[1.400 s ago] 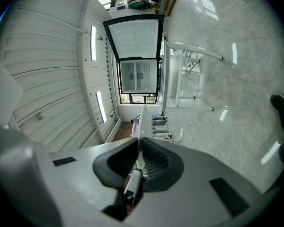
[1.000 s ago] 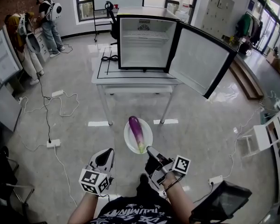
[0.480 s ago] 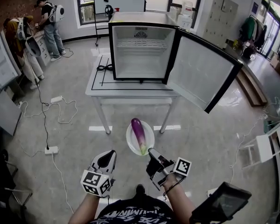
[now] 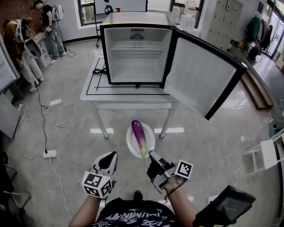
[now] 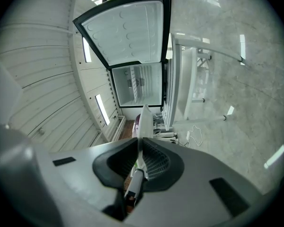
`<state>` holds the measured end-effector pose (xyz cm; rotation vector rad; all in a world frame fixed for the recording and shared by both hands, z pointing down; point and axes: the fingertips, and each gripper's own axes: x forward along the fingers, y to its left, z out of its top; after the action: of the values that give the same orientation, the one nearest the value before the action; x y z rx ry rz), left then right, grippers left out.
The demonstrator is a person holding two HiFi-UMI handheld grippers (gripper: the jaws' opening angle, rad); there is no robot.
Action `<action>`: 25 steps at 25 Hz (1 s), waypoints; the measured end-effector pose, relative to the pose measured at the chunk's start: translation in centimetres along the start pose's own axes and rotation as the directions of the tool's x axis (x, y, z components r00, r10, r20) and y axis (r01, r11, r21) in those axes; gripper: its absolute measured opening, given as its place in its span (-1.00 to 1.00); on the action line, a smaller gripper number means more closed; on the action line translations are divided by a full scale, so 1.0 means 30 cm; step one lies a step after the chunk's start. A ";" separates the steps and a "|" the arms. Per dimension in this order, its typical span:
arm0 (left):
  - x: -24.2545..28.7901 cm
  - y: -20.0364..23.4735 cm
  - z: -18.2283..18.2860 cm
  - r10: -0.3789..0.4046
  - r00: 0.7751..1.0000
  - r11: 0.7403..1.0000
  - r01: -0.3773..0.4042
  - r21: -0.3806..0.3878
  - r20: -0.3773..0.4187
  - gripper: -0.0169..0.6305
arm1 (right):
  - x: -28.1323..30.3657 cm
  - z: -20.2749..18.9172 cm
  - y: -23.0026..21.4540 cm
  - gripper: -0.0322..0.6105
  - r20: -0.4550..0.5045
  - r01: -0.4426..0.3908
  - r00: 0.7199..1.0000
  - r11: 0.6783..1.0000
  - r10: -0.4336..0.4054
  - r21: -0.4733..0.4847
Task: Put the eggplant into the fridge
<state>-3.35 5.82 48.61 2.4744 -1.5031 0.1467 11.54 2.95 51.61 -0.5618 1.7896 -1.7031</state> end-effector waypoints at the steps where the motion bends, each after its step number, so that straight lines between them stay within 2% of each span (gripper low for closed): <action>1: 0.014 -0.011 0.001 -0.002 1.000 1.000 0.002 0.002 0.001 -0.92 | -0.006 0.012 -0.004 -0.82 -0.002 0.003 1.000 1.000 -0.003 0.002; 6: 0.047 -0.052 0.015 -0.004 1.000 1.000 0.003 0.013 0.017 -0.92 | -0.022 0.060 -0.022 -0.82 -0.013 0.014 1.000 1.000 -0.014 0.005; 14: 0.066 -0.026 0.032 0.022 1.000 1.000 -0.022 0.020 0.010 -0.92 | 0.007 0.086 -0.025 -0.82 -0.013 -0.003 1.000 1.000 0.003 0.028; 25: 0.225 0.035 0.068 -0.038 0.999 0.999 0.038 0.035 0.011 -0.92 | 0.073 0.196 -0.029 -0.82 0.025 0.008 1.000 1.000 -0.008 -0.007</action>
<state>-1.23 -0.97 48.21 2.5334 -1.4690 0.1537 13.82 -2.95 52.19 -0.5912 1.7785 -1.6889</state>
